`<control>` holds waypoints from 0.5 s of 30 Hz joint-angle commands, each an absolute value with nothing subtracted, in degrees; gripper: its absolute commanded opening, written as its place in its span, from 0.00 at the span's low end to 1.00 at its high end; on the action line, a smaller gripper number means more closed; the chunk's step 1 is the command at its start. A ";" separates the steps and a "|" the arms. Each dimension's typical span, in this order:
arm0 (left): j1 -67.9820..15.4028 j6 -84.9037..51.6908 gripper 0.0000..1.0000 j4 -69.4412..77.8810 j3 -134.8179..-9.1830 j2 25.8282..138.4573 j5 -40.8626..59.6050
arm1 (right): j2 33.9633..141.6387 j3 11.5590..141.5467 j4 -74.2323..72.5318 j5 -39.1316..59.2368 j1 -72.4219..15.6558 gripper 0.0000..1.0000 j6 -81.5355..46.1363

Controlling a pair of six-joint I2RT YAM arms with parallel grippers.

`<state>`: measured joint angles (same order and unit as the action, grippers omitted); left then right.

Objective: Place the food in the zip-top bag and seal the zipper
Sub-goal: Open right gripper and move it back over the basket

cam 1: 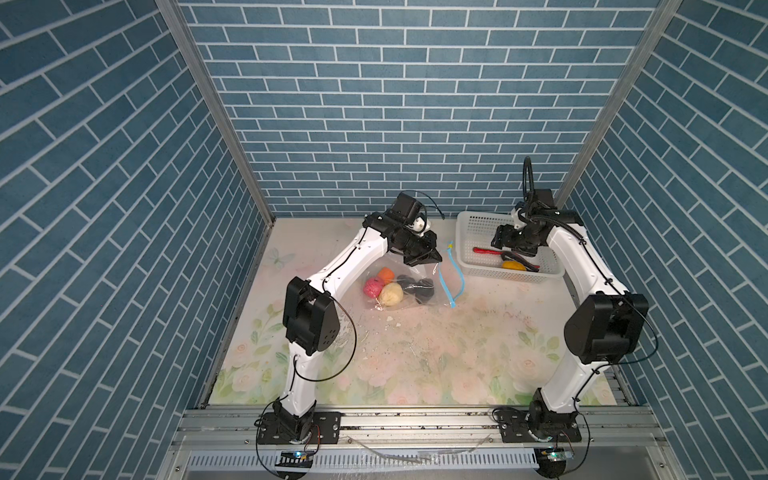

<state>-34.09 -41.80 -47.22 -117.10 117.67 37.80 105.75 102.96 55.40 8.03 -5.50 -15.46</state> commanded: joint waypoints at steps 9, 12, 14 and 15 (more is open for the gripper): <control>-33.57 -40.92 0.00 -47.44 -120.20 115.82 39.17 | 118.66 118.18 70.31 -1.64 -1.27 0.84 -10.14; -33.56 -40.69 0.00 -47.94 -120.67 115.75 39.02 | 120.81 120.31 71.21 -1.66 -0.91 0.86 -9.65; -33.51 -40.47 0.00 -48.12 -120.90 115.75 38.85 | 121.90 120.90 71.24 -1.37 -0.73 0.86 -9.18; -33.49 -40.51 0.00 -48.08 -120.90 115.74 38.79 | 122.44 121.25 71.36 -1.24 -0.62 0.86 -9.06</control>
